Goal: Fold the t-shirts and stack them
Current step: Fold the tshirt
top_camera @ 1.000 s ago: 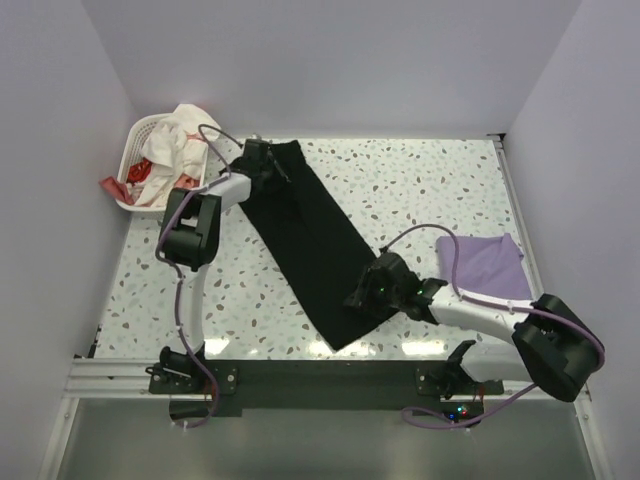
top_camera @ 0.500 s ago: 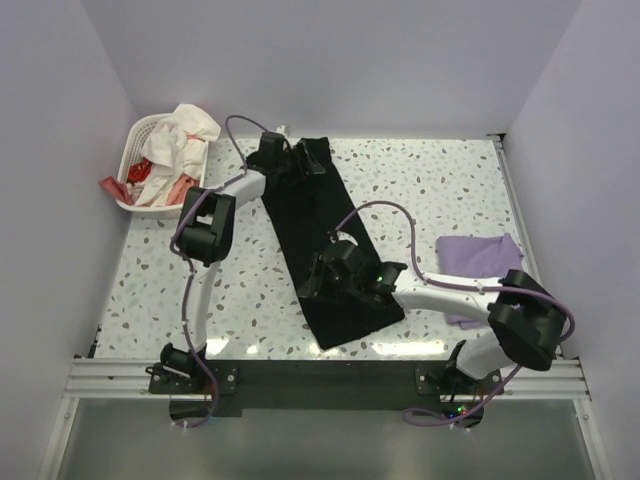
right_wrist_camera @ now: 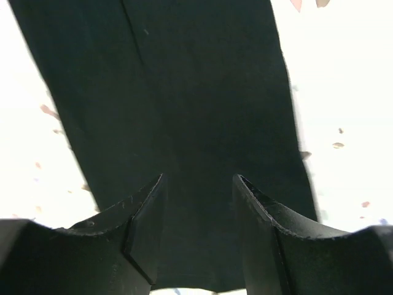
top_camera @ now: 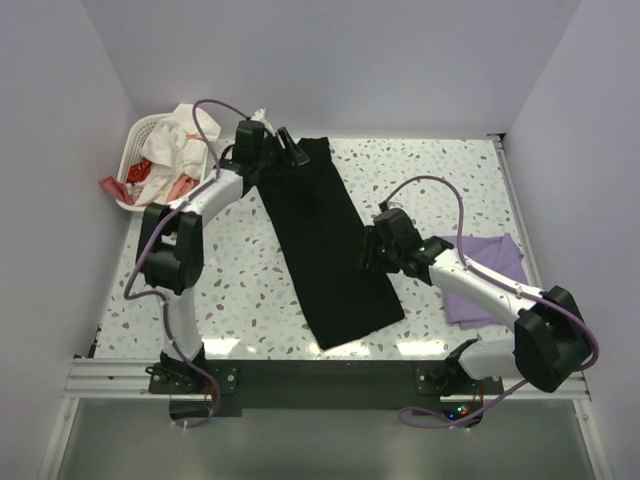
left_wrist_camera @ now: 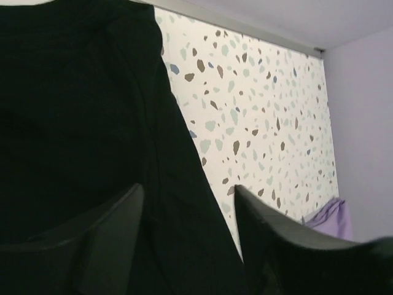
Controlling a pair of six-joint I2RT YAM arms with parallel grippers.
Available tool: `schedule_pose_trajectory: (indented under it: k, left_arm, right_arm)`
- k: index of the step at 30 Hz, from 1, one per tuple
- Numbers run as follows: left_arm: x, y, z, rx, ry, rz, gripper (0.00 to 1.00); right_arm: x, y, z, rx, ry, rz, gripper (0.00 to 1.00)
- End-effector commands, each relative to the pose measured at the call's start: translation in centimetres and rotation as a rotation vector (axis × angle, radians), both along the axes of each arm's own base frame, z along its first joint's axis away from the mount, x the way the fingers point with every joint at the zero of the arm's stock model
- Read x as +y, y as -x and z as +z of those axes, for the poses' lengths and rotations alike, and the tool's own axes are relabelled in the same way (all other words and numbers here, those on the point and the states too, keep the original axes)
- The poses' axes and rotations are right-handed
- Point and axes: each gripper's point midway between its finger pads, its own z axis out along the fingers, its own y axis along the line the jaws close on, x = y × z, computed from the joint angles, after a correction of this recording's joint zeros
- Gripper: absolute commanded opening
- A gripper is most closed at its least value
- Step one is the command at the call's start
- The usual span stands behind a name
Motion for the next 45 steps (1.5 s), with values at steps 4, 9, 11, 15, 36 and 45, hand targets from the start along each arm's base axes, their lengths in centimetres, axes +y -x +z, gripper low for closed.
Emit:
schedule_pose_trajectory:
  k: [4,9,11,15,36,45]
  left_arm:
    - [2.3,8.9,-2.8,0.087,-0.069,0.168,0.48]
    - [0.6,14.7,-7.0,0.166,-0.091,0.1,0.33]
    - [-0.4,16.7,-8.7,0.19,-0.101,0.041,0.33]
    - [-0.8,19.0,-12.0,0.248,-0.142,-0.012,0.31]
    - [6.9,11.4,-14.2,0.371,-0.254,0.1,0.32]
    - [6.5,15.1,-8.0,0.252,-0.162,0.072,0.36]
  right_arm:
    - [-2.0,-1.4,0.5,-0.086,0.224,0.096,0.5]
    - [-1.6,-1.5,-0.7,-0.073,0.238,0.121,0.5]
    - [-0.8,-0.9,-1.6,-0.068,0.26,0.15,0.5]
    - [0.3,0.3,-3.4,-0.061,0.332,0.19,0.5]
    - [8.7,0.3,-1.0,0.013,0.049,0.262,0.51]
    - [8.3,0.7,-1.8,0.073,-0.097,0.279,0.44]
